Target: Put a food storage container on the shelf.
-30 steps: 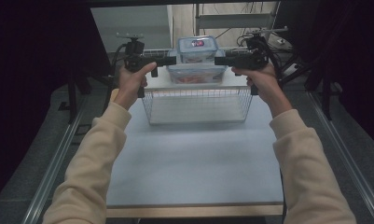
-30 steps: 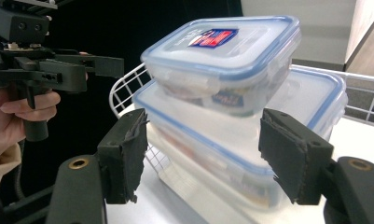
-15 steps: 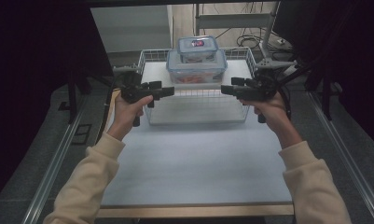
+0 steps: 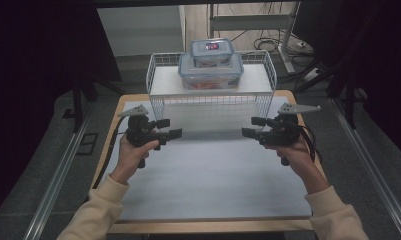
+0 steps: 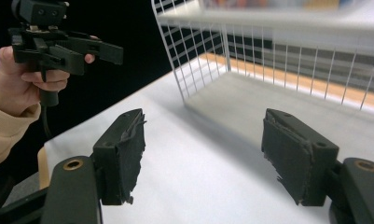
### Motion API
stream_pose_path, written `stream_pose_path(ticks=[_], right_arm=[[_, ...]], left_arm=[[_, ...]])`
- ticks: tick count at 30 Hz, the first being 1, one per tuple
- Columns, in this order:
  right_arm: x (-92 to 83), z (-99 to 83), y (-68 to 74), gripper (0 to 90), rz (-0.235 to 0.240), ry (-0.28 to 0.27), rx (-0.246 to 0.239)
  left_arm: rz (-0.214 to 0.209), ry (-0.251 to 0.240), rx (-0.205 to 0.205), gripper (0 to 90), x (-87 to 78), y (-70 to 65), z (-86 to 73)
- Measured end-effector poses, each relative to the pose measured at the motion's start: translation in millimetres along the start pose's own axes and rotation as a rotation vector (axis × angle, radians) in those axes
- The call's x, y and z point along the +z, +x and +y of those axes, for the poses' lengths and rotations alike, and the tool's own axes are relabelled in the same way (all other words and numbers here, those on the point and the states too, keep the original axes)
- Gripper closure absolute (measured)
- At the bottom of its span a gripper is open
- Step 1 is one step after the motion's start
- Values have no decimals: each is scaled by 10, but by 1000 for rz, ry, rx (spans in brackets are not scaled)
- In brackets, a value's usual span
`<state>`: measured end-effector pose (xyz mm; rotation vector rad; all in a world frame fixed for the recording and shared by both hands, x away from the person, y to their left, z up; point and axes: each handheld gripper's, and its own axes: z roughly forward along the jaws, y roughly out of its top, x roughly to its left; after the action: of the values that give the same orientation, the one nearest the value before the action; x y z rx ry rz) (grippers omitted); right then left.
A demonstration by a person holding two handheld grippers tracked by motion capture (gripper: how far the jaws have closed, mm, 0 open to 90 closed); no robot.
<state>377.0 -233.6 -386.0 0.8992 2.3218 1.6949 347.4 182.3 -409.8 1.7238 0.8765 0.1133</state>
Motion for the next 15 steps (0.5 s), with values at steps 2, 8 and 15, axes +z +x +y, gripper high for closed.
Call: stream_pose_path(ticks=[2,8,15], right_arm=[[-9,-86,-1,299,0,6,7],[-10,-425,0,297,-25,55,11],[25,-530,-16,286,-21,70,26]], left_arm=[[3,15,5,208,1,-17,-111],[-2,59,6,207,52,-55,-380],[11,76,2,206,96,-44,-449]])
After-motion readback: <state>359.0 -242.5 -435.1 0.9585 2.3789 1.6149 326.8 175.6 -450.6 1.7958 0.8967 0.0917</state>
